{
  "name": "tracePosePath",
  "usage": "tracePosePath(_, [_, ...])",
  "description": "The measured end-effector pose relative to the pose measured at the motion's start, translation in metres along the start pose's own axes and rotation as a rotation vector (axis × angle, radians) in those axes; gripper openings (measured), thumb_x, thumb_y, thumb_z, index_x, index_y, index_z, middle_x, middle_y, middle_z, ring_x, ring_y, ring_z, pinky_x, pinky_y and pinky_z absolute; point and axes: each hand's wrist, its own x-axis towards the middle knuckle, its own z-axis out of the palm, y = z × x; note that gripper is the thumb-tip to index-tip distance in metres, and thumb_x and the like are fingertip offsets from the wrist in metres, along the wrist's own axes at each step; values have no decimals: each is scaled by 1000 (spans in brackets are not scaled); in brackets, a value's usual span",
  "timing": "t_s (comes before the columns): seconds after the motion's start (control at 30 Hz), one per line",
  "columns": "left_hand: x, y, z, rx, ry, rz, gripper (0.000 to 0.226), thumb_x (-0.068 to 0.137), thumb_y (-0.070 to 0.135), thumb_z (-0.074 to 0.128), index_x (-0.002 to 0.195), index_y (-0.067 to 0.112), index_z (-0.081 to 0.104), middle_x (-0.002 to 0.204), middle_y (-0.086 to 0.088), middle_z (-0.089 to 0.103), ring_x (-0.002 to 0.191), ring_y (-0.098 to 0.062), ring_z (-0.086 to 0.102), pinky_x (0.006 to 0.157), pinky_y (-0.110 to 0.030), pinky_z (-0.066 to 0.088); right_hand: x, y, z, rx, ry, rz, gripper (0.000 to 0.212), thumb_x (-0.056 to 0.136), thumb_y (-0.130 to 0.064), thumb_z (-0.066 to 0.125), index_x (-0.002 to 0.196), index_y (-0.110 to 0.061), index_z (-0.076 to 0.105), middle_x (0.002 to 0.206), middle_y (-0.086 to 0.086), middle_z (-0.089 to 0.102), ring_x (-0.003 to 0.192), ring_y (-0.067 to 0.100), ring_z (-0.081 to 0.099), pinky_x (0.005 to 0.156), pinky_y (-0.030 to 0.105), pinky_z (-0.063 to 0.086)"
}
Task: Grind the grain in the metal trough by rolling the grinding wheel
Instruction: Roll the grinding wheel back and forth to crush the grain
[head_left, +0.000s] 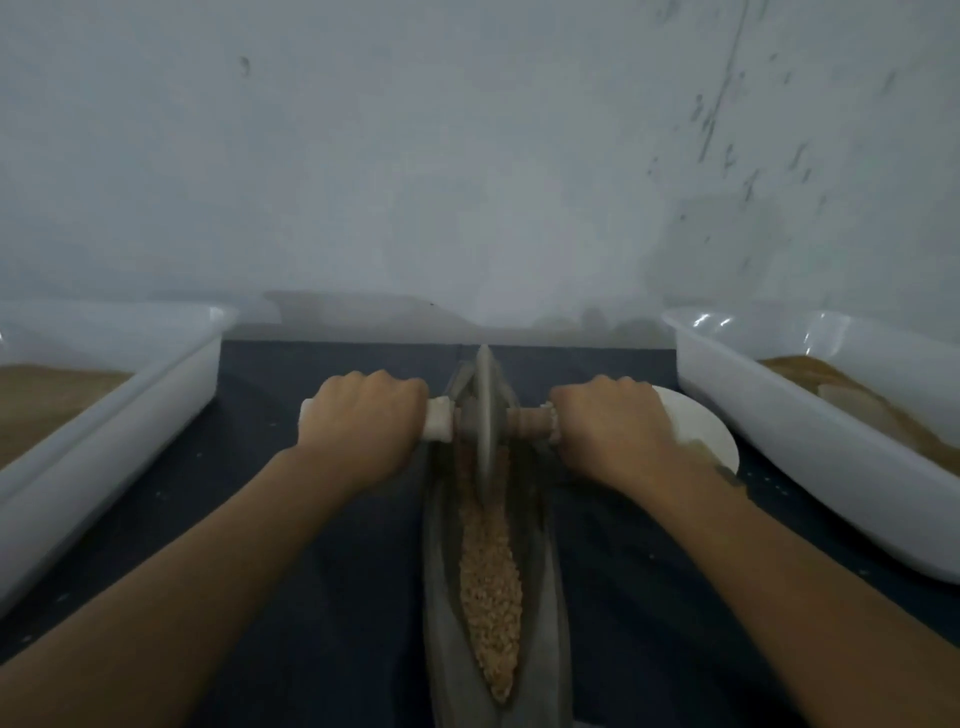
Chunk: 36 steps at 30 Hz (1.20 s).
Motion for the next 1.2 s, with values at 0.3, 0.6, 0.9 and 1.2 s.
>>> tracePosePath(0.3, [-47,-2,-16,-95,-129,46,28,79,44,59,81,36,32,64,12,35,57,-8,39,54,-26,29,-51,-4,-24,5,-7,-178,30,78,-29,64,70,-27,35,60,-4,44,54,20,43,50,30,27])
tracePosePath(0.6, [-31,-4,-2,-41,-56,13,26,76,50,57,81,38,35,63,10,39,58,-8,46,49,-26,27,-34,-5,-21,40,-48,-96,23,81,-30,61,74,-27,40,75,1,58,70,26,58,57,32,31])
tracePosePath(0.9, [-28,-2,-1,-103,-82,-4,25,80,47,55,84,36,33,74,11,49,67,-9,51,59,-27,35,-29,-8,-23,34,-57,-107,19,83,-27,62,81,-25,43,81,1,61,70,25,57,58,32,30])
tracePosePath(1.2, [-58,0,-18,-138,-181,-23,23,75,56,47,84,38,34,77,9,45,85,-9,59,62,-28,34,-49,-10,-41,73,-151,-170,12,84,-30,62,83,-24,52,77,-1,56,65,18,47,63,31,32])
